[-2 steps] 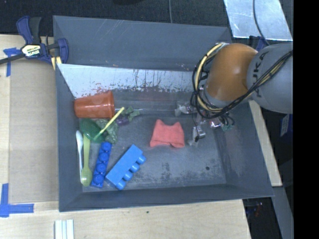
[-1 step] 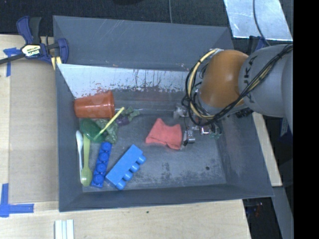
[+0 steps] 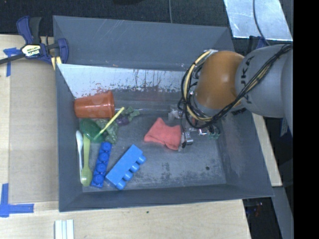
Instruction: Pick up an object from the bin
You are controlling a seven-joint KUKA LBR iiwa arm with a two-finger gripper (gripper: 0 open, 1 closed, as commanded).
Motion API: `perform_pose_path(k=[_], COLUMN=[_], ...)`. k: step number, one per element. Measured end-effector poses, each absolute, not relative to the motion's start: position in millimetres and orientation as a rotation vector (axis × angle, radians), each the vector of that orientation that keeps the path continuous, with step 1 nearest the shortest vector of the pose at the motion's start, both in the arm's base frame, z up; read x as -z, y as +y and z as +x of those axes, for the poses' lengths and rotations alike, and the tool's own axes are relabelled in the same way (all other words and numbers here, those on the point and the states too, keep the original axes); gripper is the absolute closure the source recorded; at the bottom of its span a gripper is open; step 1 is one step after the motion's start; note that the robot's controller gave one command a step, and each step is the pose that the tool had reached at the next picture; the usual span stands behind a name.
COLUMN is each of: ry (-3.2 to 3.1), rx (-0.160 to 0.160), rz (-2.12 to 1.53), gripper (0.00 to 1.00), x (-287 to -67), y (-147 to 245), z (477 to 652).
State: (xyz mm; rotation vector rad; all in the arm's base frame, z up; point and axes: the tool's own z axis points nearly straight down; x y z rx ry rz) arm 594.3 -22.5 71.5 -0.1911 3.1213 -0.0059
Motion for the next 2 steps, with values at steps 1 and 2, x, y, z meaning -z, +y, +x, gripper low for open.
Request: perform_pose_path(k=[1,2], ry=[3.125,3.117], rx=[0.003,0.006], rz=[0.050,-0.158], gripper=[0.00,0.00], x=[-71.3,-70.9], y=[-11.4,-8.1], z=[585.2,588.0])
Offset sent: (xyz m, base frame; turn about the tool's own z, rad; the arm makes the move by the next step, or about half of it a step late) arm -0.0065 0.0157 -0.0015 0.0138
